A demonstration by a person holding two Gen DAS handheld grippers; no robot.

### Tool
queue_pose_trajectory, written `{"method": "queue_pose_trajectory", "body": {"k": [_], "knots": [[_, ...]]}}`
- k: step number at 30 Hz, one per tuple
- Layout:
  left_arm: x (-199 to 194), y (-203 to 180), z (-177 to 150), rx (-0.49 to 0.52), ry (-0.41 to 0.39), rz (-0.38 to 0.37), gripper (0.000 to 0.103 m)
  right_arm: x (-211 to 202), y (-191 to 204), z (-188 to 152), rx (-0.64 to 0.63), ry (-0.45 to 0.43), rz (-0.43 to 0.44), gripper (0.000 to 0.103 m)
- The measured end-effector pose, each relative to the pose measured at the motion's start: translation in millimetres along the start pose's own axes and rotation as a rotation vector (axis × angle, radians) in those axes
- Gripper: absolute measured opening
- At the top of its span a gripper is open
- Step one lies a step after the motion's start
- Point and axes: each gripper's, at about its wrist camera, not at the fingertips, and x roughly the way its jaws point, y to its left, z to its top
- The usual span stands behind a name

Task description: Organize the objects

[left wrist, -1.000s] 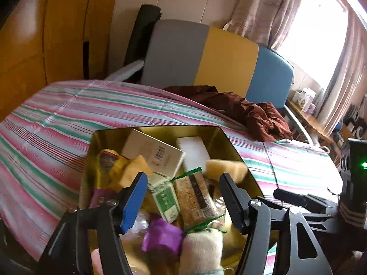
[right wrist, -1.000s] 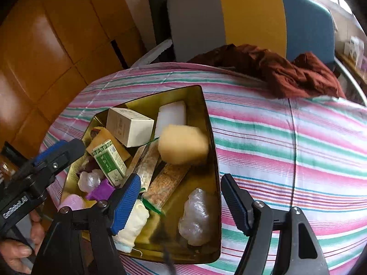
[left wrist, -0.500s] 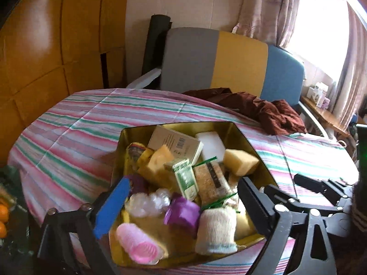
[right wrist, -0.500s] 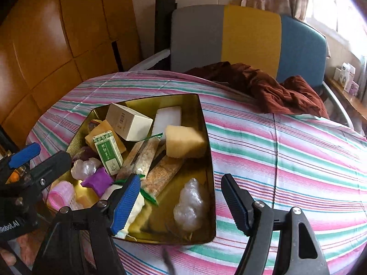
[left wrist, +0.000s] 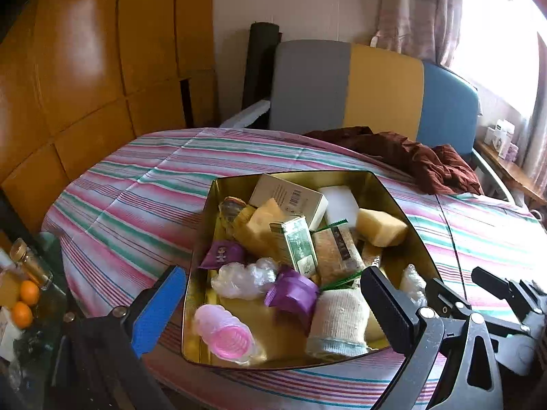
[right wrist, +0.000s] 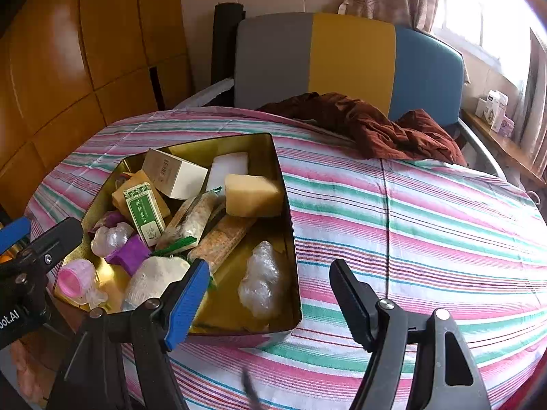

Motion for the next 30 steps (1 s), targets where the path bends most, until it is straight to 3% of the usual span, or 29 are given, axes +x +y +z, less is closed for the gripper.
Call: {"method": "queue_pose_trajectory", "body": {"k": [8, 16, 30], "knots": [[-3.2, 3.5, -6.2, -0.019, -0.012, -0.002, 0.103, -2.1, 3.7, 1.7, -0.001, -0.007, 0.02, 0.074], [-10.7, 14.4, -5.7, -0.078, -0.06, -0.075, 0.102, 0.2, 11.2, 1.2, -0.02, 0.004, 0.028, 0.074], [-2.0, 19.9, -9.2, -0.073, -0.027, -0.009, 0.102, 7.5, 22.3, 0.7, -0.054, 0.028, 0.033, 0.074]]}}
